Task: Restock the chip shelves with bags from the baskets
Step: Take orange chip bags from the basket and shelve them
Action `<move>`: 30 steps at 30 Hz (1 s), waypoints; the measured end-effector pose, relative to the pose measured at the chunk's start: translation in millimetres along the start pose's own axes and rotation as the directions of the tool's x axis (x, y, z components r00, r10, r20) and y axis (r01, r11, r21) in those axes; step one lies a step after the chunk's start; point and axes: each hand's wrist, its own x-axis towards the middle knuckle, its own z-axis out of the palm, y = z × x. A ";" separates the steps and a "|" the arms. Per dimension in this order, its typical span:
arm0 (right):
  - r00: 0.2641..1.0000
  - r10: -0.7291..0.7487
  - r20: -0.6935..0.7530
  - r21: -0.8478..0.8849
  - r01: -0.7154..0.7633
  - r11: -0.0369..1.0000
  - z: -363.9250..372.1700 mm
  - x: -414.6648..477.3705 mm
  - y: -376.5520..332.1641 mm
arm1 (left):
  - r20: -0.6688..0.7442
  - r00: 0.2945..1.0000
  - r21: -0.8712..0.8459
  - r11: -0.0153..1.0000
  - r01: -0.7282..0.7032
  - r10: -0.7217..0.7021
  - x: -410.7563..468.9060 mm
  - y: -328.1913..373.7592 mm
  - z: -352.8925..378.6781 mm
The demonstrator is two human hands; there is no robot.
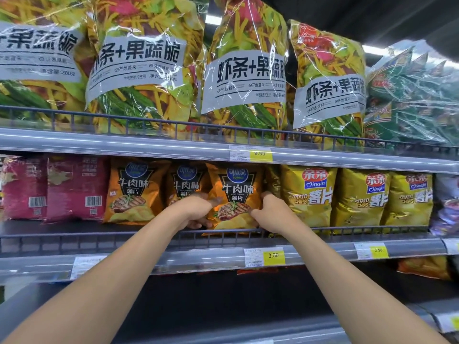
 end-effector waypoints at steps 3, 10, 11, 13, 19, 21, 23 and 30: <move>0.999 0.003 0.048 -0.079 0.001 0.997 -1.3 0.0 0.8 | 0.012 1.000 -0.015 1.000 0.006 -0.006 4.0 4.5 7.1; 0.996 -0.029 0.090 -0.130 0.040 0.991 -2.2 4.2 11.1 | -0.006 1.000 0.034 0.999 0.017 -0.017 14.6 8.7 24.5; 0.995 -0.041 0.094 -0.126 0.053 0.991 -2.5 6.0 12.7 | -0.009 0.999 0.028 0.999 0.031 -0.031 14.8 9.0 25.5; 0.992 -0.065 0.107 -0.104 0.077 0.992 -1.5 11.3 16.8 | -0.016 0.998 0.017 0.998 0.060 -0.060 12.6 10.4 25.6; 0.988 -0.124 0.091 -0.022 0.127 0.992 -0.5 11.9 23.3 | -0.060 0.995 0.094 0.992 0.081 -0.076 -6.1 13.6 20.6; 0.988 -0.126 0.085 -0.017 0.128 0.992 -2.0 6.6 21.5 | -0.100 0.993 0.202 0.976 0.077 -0.058 -14.2 10.6 17.8; 0.988 -0.132 0.080 -0.003 0.132 0.991 -2.7 0.3 20.4 | -0.129 0.991 0.295 0.954 0.059 -0.022 -21.4 6.9 13.3; 0.978 -0.206 -0.026 -0.036 0.205 0.978 -1.7 -33.8 20.5 | -0.203 0.935 0.686 0.724 -0.077 0.292 -71.2 -8.1 8.2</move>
